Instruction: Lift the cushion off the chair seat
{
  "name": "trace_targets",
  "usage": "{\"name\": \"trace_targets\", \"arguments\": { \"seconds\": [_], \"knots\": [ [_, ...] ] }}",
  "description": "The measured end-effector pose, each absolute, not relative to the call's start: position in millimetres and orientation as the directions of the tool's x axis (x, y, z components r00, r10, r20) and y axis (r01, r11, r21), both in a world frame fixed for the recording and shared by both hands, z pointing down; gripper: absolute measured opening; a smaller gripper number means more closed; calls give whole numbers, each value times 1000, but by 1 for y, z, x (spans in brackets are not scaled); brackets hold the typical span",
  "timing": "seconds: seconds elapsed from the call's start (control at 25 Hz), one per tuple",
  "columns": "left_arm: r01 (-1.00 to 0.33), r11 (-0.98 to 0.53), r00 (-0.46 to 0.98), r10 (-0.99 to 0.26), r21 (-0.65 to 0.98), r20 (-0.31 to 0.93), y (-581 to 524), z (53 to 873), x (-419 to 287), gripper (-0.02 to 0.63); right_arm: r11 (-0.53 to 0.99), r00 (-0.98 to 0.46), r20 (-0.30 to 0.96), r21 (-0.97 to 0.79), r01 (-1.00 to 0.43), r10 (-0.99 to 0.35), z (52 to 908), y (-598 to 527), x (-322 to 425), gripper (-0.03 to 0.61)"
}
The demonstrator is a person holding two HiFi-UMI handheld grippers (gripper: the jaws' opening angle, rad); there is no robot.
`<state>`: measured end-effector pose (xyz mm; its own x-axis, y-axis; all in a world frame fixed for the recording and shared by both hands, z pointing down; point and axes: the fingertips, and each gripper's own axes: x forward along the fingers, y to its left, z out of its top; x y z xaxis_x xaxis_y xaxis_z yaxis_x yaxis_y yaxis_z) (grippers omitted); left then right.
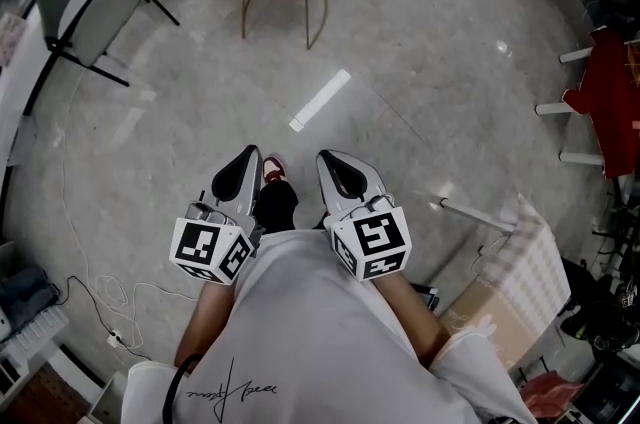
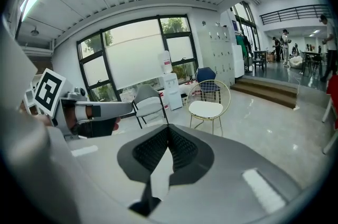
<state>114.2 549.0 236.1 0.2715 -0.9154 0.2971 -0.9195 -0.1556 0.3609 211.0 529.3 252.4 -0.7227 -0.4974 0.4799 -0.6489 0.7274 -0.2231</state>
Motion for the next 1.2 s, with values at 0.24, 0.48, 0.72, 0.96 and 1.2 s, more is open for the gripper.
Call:
{"name": "trace_targets", "arguments": {
  "seconds": [0.24,0.48,0.72,0.96,1.2],
  "knots": [
    [-914,-181,293,-913,362,284,532,233,71,3,724,-711,482,-203,-659,-512,248,512,167,6],
    [-909,-195,304,-915,369,266,522,229,36,3,725,-701,476,-174,-667,-531,242,501,133,8],
    [-900,-208,320,-912,382,257,512,228,21,3,715,-689,469,-160,-681,-552,237,490,120,11],
    [-901,-216,324,-912,375,253,490,227,8,3,705,-688,459,-170,-689,-562,239,469,106,11],
    [-905,-220,325,-910,365,259,460,228,-10,3,695,-689,452,-187,-694,-566,242,437,88,12]
  ]
}}
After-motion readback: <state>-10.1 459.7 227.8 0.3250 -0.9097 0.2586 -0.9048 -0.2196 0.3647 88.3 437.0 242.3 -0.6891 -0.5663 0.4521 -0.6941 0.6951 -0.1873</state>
